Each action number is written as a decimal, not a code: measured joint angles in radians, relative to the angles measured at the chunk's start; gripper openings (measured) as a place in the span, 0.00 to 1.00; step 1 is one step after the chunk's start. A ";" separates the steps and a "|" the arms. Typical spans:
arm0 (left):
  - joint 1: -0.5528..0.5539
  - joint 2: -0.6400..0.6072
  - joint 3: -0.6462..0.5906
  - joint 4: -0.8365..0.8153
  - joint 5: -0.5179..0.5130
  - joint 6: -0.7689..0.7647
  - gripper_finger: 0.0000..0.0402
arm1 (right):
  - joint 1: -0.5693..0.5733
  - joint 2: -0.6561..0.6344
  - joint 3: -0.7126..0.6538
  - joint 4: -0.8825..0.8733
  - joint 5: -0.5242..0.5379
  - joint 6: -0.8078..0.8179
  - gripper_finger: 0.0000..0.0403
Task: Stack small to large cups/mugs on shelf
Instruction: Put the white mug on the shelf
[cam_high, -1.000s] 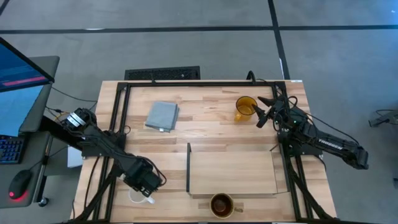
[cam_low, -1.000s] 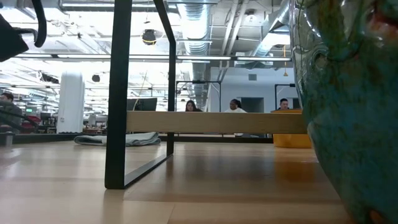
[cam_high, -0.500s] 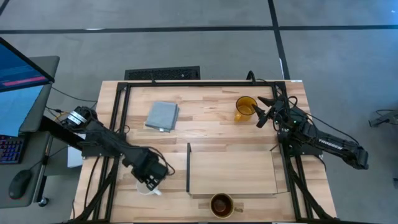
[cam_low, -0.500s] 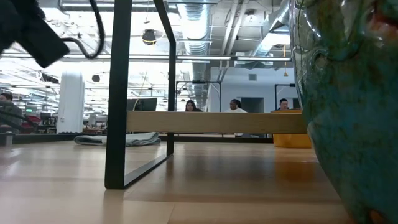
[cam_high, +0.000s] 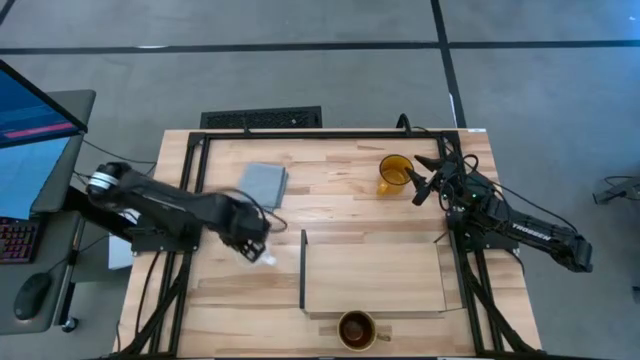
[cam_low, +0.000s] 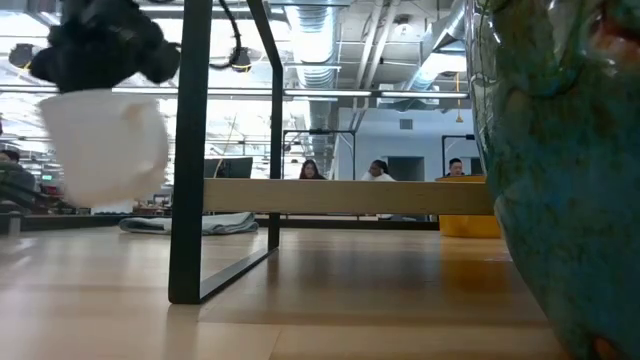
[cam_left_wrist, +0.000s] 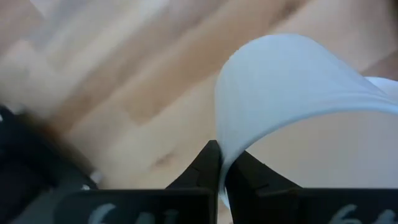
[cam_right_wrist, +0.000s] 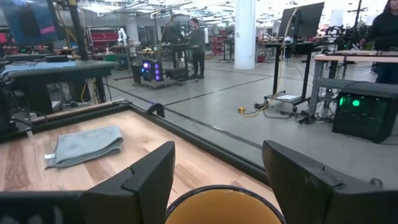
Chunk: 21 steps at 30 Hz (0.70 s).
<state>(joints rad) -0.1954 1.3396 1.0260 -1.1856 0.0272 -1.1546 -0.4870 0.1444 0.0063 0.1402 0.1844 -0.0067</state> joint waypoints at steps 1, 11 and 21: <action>0.023 -0.034 0.000 0.003 -0.010 0.007 0.00 | 0.000 0.000 0.000 -0.003 0.000 0.000 0.66; 0.247 -0.285 0.043 0.174 -0.176 0.222 0.00 | 0.000 0.000 0.000 -0.006 0.000 0.000 0.66; 0.414 -0.300 0.086 0.667 -0.068 0.634 0.00 | 0.000 0.000 0.000 -0.006 0.000 0.000 0.66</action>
<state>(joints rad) 0.2184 1.0401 1.1116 -0.5186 -0.0404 -0.5210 -0.4870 0.1445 0.0063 0.1345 0.1848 -0.0071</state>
